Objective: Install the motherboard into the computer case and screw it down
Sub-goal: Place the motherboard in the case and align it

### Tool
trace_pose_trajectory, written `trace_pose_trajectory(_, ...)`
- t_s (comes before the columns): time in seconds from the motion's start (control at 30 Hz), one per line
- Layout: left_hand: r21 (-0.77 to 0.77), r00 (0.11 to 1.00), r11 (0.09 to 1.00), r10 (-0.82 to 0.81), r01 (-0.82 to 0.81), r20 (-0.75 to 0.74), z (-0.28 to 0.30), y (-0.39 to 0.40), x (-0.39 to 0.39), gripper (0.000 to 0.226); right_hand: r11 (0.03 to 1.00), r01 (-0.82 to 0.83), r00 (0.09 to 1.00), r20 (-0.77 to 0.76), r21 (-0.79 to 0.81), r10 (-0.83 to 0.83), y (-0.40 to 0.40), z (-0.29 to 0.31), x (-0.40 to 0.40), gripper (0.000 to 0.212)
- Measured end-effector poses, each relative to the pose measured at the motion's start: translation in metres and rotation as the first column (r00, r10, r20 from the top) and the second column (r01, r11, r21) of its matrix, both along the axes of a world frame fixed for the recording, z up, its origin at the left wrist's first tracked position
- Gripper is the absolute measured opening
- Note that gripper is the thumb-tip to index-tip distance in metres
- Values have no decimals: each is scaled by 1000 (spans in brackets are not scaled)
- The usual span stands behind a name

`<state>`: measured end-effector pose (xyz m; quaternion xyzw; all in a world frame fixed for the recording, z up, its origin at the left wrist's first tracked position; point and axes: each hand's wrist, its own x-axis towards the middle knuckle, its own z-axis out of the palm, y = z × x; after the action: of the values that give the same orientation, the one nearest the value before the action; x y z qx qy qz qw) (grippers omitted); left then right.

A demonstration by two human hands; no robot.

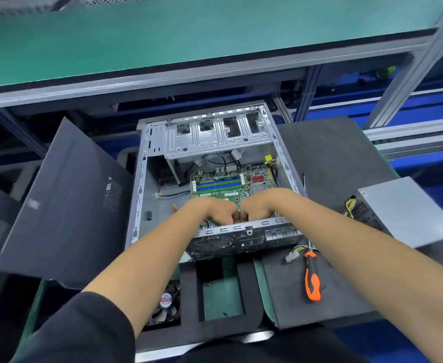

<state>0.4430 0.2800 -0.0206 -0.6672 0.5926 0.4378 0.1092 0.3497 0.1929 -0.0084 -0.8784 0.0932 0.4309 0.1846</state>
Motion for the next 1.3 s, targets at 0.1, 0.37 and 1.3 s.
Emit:
trace_pose_trajectory(0.1, 5, 1000, 1000, 7, -7, 0, -6, 2, -4, 11, 1000, -1, 1000, -4, 2, 1, 1, -2, -5, 33)
trace_pose_trajectory(0.37, 38, 1000, 999, 7, -7, 3, -17, 2, -7, 12, 998, -9, 999, -47, 63, 12, 9, -1, -8, 34)
trace_pose_trajectory(1.3, -52, 366, 363, 927, -930, -85, -35, 31, 74, 14, 991, -121, 993, 1, -54, 122, 20, -4, 17, 22)
